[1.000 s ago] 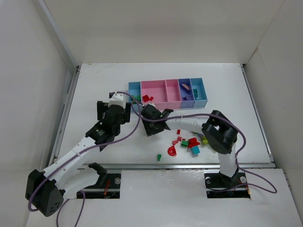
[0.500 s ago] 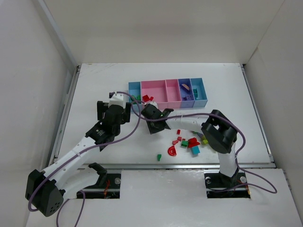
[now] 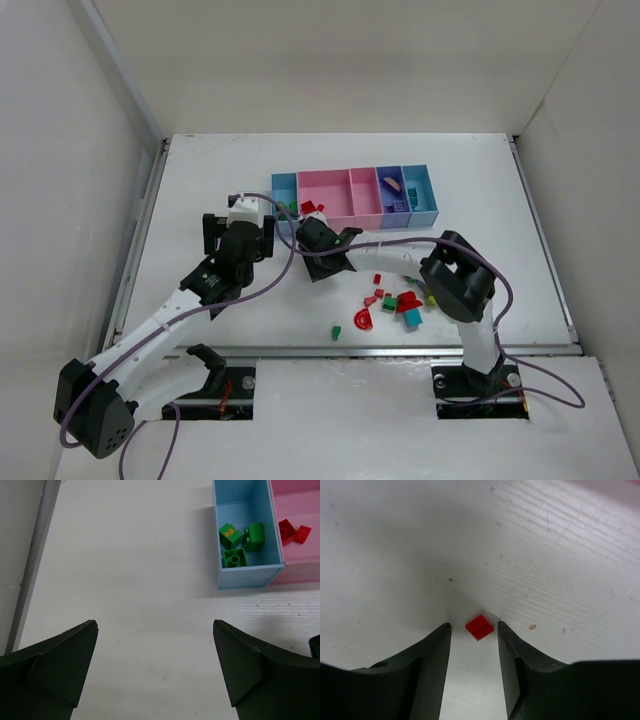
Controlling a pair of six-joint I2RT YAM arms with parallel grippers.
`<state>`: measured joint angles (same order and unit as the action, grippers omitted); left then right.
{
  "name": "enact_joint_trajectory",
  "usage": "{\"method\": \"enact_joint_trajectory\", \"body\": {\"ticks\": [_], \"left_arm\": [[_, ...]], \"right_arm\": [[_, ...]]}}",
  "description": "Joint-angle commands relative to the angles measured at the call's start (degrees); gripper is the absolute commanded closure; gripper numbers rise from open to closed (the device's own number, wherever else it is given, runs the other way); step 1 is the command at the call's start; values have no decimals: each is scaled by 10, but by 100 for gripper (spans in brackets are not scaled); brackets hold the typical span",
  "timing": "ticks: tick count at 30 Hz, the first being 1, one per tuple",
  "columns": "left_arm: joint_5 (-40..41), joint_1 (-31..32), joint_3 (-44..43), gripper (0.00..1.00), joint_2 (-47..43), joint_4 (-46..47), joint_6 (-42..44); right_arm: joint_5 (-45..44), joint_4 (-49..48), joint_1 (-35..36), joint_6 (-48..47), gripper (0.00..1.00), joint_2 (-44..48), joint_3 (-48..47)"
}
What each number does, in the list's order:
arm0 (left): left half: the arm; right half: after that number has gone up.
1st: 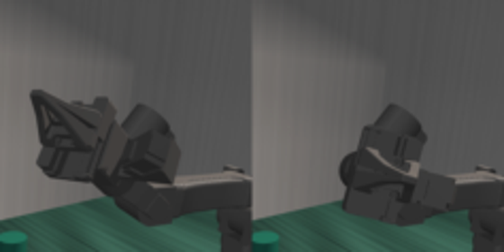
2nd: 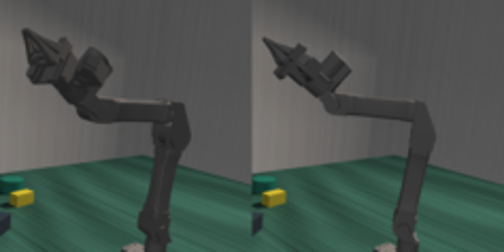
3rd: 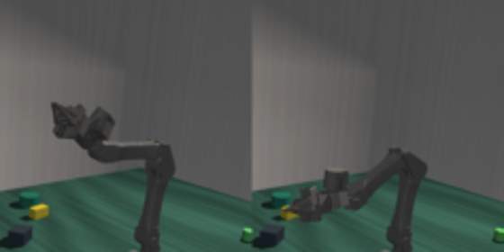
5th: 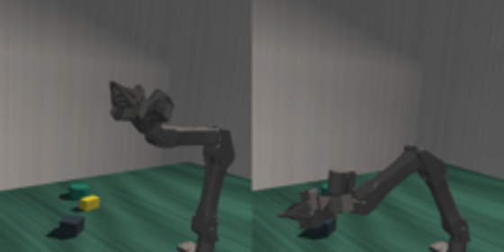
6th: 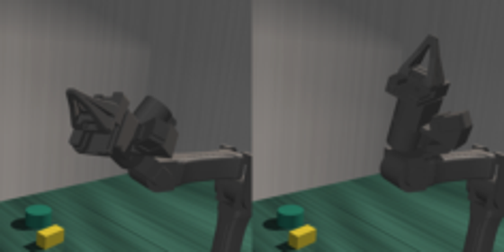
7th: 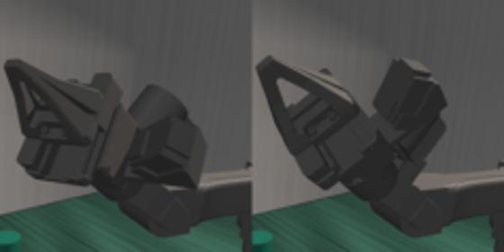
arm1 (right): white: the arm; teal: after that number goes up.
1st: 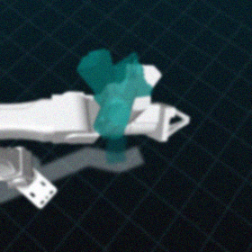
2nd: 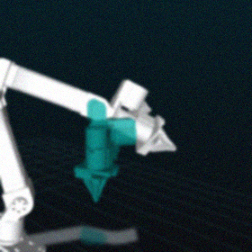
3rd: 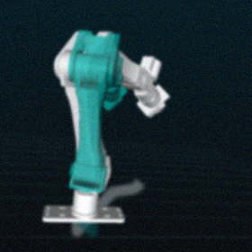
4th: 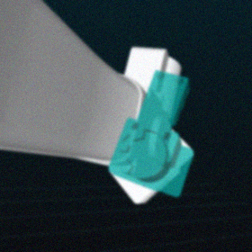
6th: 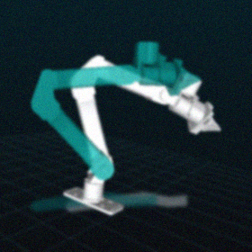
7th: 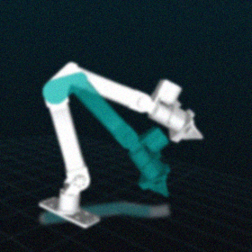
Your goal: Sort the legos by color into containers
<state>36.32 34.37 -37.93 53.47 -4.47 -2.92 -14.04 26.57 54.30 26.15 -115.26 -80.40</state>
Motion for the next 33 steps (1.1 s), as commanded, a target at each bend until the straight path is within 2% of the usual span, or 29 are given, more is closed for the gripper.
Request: {"method": "enact_joint_trajectory", "body": {"ticks": [1, 3, 7, 11, 15, 33], "left_arm": [[-6, 3, -2, 0, -8, 10, 5], [-6, 3, -2, 0, -8, 10, 5], [-6, 3, 3, 0, -8, 10, 5], [-6, 3, 3, 0, -8, 10, 5], [-6, 3, 3, 0, -8, 10, 5], [-12, 3, -2, 0, -8, 10, 5]], "right_arm": [[-4, 16, 0, -53, 51, -48, -18], [-12, 16, 0, -70, 51, -48, -13], [-5, -1, 0, -89, 58, -37, -1], [8, -13, 0, -101, 58, -37, 13], [31, -19, 0, -109, 64, -25, 32], [78, -44, 0, -109, 66, 21, 104]]}}
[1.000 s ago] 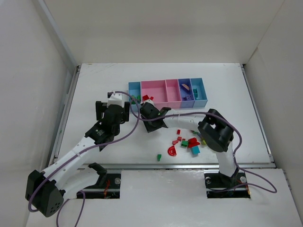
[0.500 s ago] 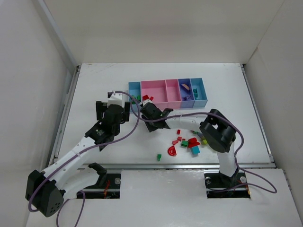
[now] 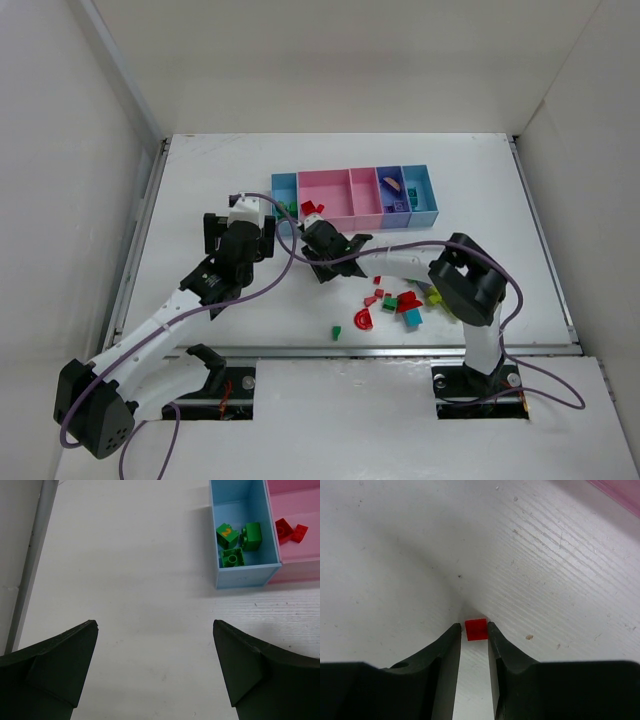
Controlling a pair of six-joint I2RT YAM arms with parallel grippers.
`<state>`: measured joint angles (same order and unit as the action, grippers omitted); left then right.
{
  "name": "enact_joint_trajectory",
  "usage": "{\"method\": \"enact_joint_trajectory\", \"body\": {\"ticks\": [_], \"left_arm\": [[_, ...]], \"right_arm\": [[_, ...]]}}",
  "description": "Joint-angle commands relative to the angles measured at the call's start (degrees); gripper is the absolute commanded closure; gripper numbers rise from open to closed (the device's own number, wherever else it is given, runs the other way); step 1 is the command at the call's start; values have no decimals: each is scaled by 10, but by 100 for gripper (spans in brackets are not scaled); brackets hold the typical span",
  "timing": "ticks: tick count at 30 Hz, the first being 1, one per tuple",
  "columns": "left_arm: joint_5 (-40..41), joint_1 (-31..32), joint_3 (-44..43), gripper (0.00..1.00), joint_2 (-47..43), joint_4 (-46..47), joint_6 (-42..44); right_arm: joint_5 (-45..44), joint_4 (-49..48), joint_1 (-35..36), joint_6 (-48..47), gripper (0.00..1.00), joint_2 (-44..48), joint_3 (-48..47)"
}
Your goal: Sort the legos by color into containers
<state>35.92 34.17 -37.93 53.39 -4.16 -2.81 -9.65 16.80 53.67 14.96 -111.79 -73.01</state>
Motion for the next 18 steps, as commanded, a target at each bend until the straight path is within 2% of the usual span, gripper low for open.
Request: {"method": "enact_joint_trajectory", "body": {"ticks": [1, 6, 13, 14, 18], "left_arm": [[-8, 5, -2, 0, -7, 7, 3], [-8, 5, -2, 0, -7, 7, 3], [-8, 5, -2, 0, -7, 7, 3], [-8, 5, -2, 0, -7, 7, 3], [-8, 5, -2, 0, -7, 7, 3]], "right_arm": [[34, 54, 6, 3, 67, -14, 30], [34, 54, 6, 3, 71, -14, 30], [34, 54, 6, 9, 89, -14, 19], [34, 54, 6, 9, 96, -14, 19], [21, 54, 6, 26, 100, 8, 19]]}}
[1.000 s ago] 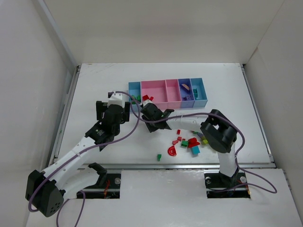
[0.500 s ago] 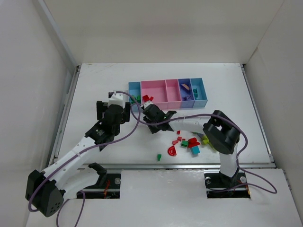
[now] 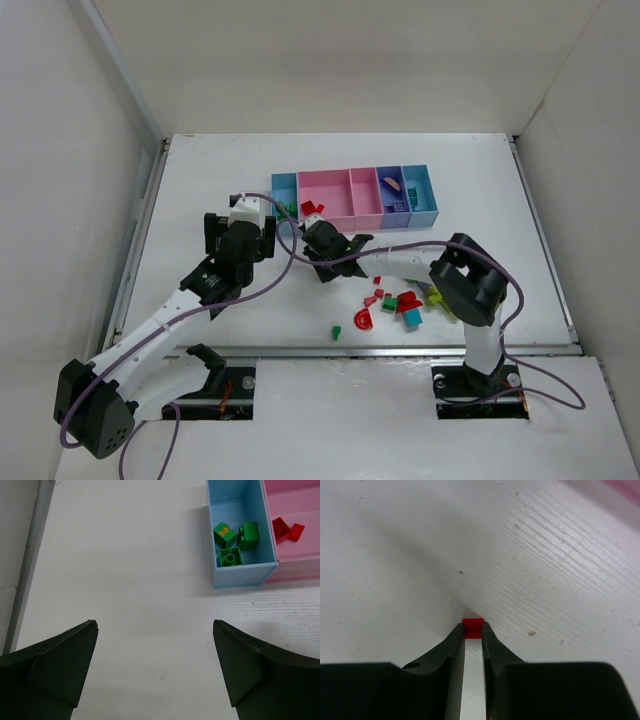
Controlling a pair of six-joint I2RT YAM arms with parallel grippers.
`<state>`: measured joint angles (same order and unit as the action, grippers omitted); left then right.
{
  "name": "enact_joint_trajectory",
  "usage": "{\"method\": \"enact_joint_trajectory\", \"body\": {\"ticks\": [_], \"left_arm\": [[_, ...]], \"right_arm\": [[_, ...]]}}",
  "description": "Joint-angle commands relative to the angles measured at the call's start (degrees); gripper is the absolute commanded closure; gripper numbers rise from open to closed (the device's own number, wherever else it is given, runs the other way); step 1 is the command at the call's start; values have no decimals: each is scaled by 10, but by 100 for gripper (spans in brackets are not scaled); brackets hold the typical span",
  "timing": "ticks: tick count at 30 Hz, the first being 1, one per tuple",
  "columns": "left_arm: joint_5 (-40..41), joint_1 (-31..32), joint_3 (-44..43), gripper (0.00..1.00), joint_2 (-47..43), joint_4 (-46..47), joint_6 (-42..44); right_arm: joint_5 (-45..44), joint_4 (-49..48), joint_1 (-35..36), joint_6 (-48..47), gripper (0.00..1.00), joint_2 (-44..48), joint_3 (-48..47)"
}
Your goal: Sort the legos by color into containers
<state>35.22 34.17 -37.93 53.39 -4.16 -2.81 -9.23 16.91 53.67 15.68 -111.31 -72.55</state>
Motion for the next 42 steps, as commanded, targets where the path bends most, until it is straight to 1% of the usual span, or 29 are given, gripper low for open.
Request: {"method": "enact_joint_trajectory", "body": {"ticks": [1, 10, 14, 17, 20, 24, 25, 28, 29, 30, 32, 33, 34, 37, 38, 39, 42], "left_arm": [[-1, 5, -2, 0, -7, 7, 3], [-1, 5, 3, 0, -7, 7, 3], [-1, 5, 3, 0, -7, 7, 3], [5, 5, 3, 0, -7, 7, 3], [15, 5, 3, 0, -7, 7, -2], [15, 5, 3, 0, -7, 7, -2], [15, -1, 3, 0, -7, 7, -2], [15, -1, 3, 0, -7, 7, -7], [15, -1, 3, 0, -7, 7, -7], [15, -1, 3, 0, -7, 7, -7], [15, -6, 3, 0, -7, 7, -7], [15, -6, 3, 0, -7, 7, -7], [15, -6, 3, 0, -7, 7, -7], [15, -11, 3, 0, -2, 7, -7], [15, -11, 3, 0, -2, 7, -7], [15, -11, 3, 0, -2, 7, -7], [15, -11, 3, 0, -2, 7, -7]], "right_arm": [[12, 52, 6, 19, 100, 8, 15], [-22, 95, 6, 31, 100, 60, -38], [-61, 115, 6, 31, 100, 72, -78], [-75, 122, -17, 36, 100, 72, -120], [-81, 116, -56, 37, 100, 59, -168], [-87, 85, -95, 37, 100, 22, -231], [-87, 85, -111, 37, 100, 0, -262], [-87, 85, -123, 30, 100, -36, -307], [-87, 85, -131, 23, 100, -48, -335], [-87, 85, -131, 16, 100, -71, -349], [-87, 102, -137, 16, 100, -94, -377], [-87, 102, -137, 11, 94, -111, -398], [-87, 109, -143, 11, 74, -117, -406], [-81, 109, -148, 11, 41, -124, -411], [-81, 109, -148, 11, 26, -124, -411], [-81, 109, -148, 11, 21, -124, -411], [-86, 103, -148, -3, 11, -112, -411]]}}
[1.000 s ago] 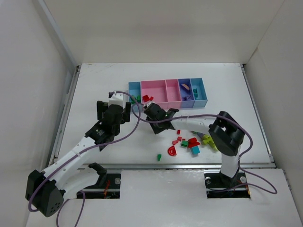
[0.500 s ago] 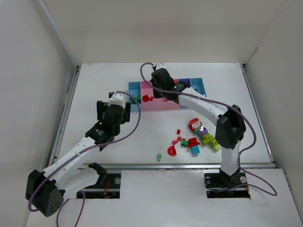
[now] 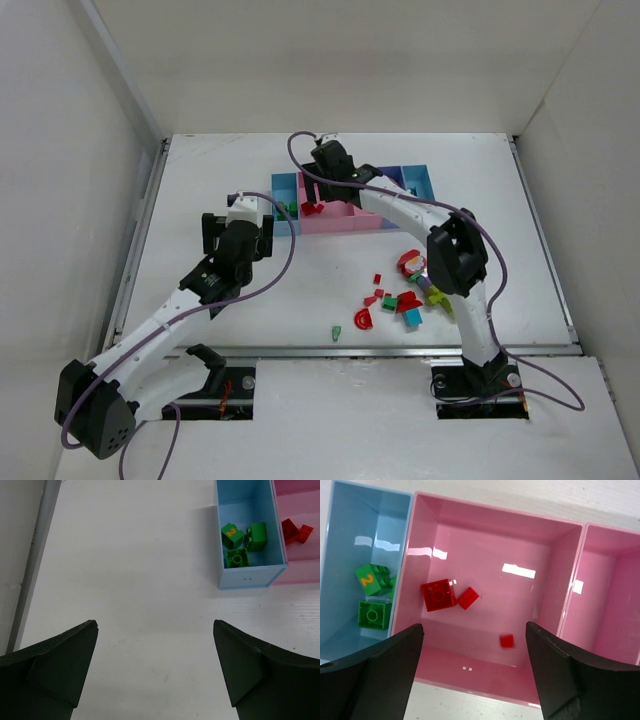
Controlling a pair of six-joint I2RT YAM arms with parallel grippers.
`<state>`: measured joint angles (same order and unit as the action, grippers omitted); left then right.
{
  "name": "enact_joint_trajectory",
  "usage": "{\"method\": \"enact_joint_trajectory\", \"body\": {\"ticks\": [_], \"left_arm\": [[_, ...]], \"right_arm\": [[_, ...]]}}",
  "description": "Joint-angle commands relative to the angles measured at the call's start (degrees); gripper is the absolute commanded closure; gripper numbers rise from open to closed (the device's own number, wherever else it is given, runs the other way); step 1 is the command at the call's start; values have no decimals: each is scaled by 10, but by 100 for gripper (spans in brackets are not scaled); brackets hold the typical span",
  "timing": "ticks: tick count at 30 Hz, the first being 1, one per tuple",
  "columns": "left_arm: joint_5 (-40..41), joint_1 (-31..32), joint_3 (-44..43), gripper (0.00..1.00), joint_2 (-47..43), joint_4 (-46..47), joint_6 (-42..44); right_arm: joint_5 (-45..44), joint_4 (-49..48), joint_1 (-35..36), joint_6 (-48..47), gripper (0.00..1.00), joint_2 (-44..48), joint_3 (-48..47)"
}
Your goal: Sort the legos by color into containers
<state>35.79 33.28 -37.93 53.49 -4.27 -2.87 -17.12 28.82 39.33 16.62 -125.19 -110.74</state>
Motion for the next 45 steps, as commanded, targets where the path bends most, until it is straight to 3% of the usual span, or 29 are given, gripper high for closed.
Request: {"method": "enact_joint_trajectory", "body": {"ticks": [1, 4, 10, 15, 19, 26, 37, 41, 45], "left_arm": [[4, -2, 3, 0, -3, 8, -6], [4, -2, 3, 0, 2, 8, -6], [4, -8, 10, 0, 2, 14, -12], [4, -8, 36, 1, -4, 44, -45], [16, -8, 76, 6, -16, 89, -70], [5, -8, 88, 7, -22, 102, -70], [-2, -8, 93, 7, -38, 113, -64], [-2, -8, 98, 7, -38, 113, -59], [-2, -8, 98, 7, -38, 118, -59]], "right_arm": [[-7, -16, -5, -20, 11, 34, -29], [-7, -10, -5, -27, 11, 66, -16], [40, 12, 43, -56, 10, 196, 146], [80, 57, 124, 51, 10, 265, 330], [89, 46, 198, 152, 10, 327, 418], [49, 82, 291, 258, 10, 314, 445], [44, 67, 310, 315, 13, 318, 500], [51, 60, 310, 304, 18, 297, 495], [57, 41, 310, 285, 29, 268, 489]]}}
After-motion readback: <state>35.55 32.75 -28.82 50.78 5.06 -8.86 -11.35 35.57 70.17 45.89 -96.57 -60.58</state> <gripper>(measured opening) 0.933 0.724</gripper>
